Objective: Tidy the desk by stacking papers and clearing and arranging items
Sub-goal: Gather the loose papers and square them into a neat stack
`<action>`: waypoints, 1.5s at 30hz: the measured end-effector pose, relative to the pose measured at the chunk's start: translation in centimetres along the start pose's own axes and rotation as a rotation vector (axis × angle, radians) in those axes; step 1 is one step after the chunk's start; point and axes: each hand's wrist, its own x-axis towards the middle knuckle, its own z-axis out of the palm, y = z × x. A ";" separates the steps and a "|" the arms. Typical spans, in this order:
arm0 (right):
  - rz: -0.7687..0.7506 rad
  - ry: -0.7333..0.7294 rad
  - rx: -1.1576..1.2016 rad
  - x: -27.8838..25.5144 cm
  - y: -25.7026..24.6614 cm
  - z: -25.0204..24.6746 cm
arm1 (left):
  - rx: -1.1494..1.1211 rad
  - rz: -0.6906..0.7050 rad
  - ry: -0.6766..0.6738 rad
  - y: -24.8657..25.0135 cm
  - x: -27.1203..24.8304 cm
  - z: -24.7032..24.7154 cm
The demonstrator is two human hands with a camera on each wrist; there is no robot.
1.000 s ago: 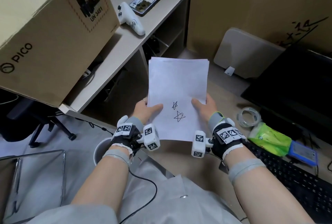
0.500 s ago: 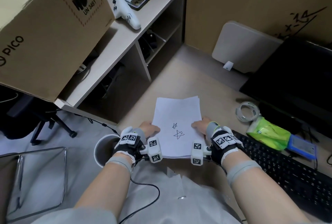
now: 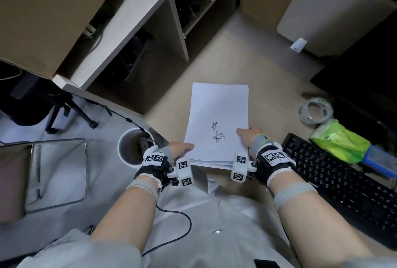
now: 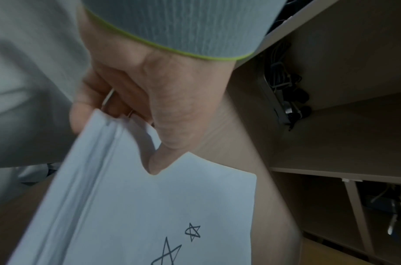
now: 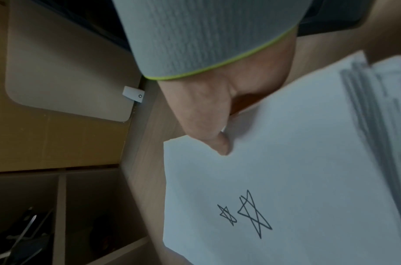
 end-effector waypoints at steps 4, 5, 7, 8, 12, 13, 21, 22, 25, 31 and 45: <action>-0.007 -0.079 -0.020 0.0 0.1 0.4 | -0.047 0.112 -0.007 -0.7 -0.8 -0.1; -0.016 -0.086 -0.024 -0.2 0.1 0.5 | -0.038 0.146 0.005 -0.6 -1.0 -0.2; -0.049 -0.091 0.005 -0.7 0.3 0.6 | 0.006 0.216 0.051 0.3 -1.3 -0.5; -0.068 -0.086 0.030 -1.0 0.2 0.7 | 0.027 0.249 0.089 0.9 -1.8 -0.5; -0.216 0.039 0.183 -3.4 -1.3 -0.5 | -0.062 0.417 0.161 4.2 -4.2 -0.3; -0.273 0.090 0.218 -4.0 -2.1 -1.0 | -0.118 0.476 0.159 5.1 -5.2 -0.2; -0.694 0.244 0.353 -9.5 -9.0 -6.5 | -0.517 0.905 0.202 12.2 -12.1 0.1; -0.709 0.252 0.423 -9.7 -9.5 -6.9 | -0.541 0.947 0.190 12.5 -12.7 0.0; -0.703 0.300 0.505 -10.6 -10.2 -7.6 | -0.576 1.020 0.207 13.4 -13.7 0.0; -0.564 0.224 0.527 -8.8 -6.3 -6.4 | -0.479 0.899 0.263 10.8 -10.7 0.9; -0.519 0.220 0.531 -8.5 -6.7 -5.9 | -0.581 0.854 0.264 11.2 -9.8 2.3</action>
